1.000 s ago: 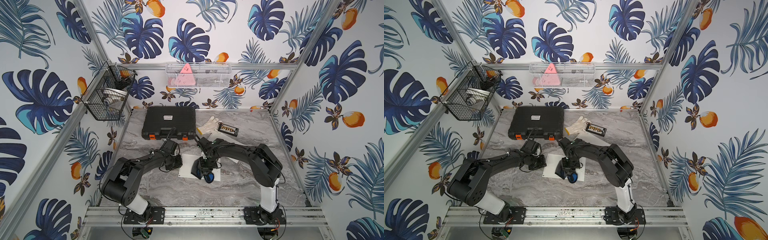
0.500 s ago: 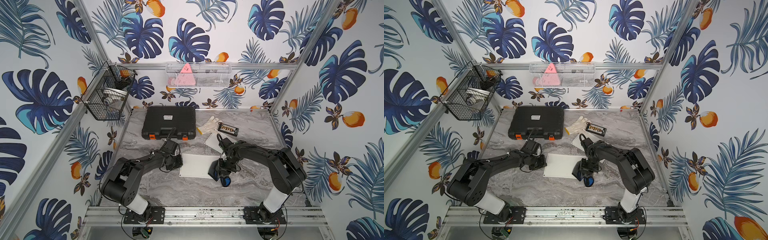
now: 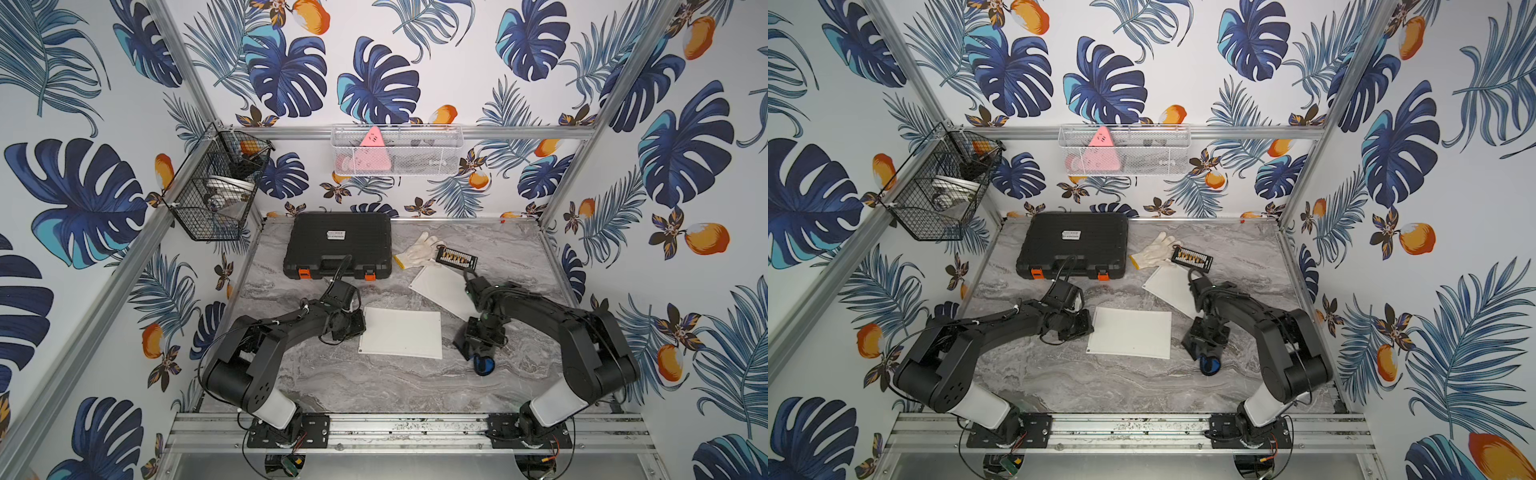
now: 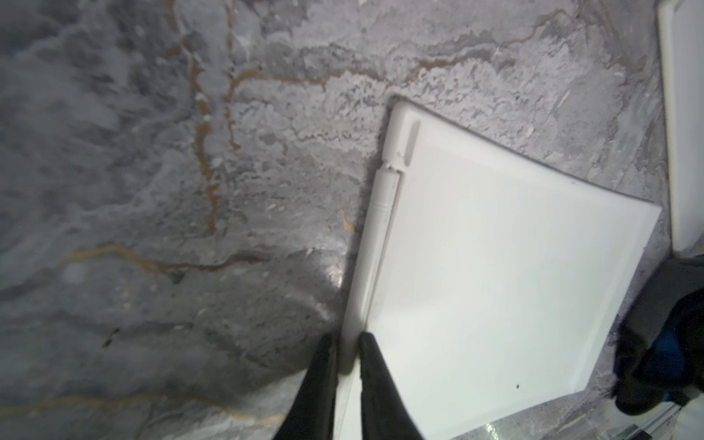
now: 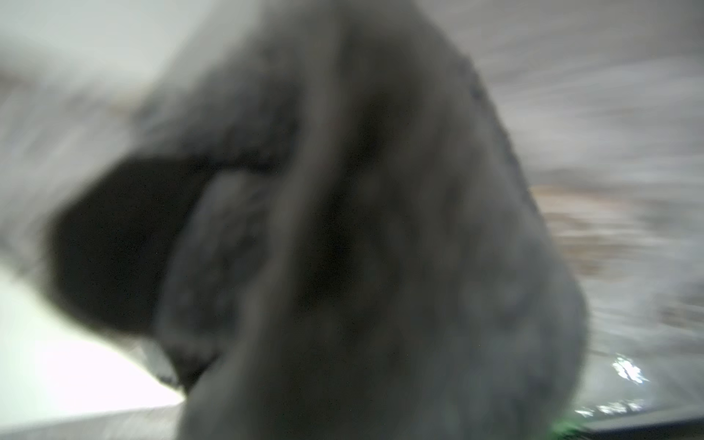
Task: Wipe the drawing tablet
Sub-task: Wipe the dirt from the drawing tablet.
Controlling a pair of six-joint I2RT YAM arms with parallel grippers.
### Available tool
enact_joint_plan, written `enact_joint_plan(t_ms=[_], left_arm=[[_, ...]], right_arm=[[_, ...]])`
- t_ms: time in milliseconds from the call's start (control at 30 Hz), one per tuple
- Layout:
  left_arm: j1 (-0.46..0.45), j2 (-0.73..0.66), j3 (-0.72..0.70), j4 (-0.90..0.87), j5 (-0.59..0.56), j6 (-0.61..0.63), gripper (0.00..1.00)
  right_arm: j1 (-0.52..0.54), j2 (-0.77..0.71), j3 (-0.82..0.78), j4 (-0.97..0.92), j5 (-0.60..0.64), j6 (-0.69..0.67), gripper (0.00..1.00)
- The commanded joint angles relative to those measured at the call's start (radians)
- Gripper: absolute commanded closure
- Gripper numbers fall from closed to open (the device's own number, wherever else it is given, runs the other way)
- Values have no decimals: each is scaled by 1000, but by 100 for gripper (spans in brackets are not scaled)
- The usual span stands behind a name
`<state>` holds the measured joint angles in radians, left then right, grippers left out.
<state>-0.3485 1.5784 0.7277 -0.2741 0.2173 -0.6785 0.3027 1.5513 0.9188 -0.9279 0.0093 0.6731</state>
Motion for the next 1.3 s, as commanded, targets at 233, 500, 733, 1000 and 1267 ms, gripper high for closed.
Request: enact_joint_plan(t_ms=[233,500,733,1000,1267], left_arm=[[0,38,-37,-283,-165,-8,83],[-1,29,-43,-284,-165,-7,83],[0,28,-49,-285,-171,-8,83],[1,32,-42,-293,-183,-8,83],[0,33,-42,-294,-184,-3,84]], right_arm=[[277,-55,142,111,-76,106,100],[512,254,344,414,-362,196,100],[519,432,396,452,-466,277,100],[317,283,222,153,-156,196,100],[59,-49,6,-13,125,159,100]])
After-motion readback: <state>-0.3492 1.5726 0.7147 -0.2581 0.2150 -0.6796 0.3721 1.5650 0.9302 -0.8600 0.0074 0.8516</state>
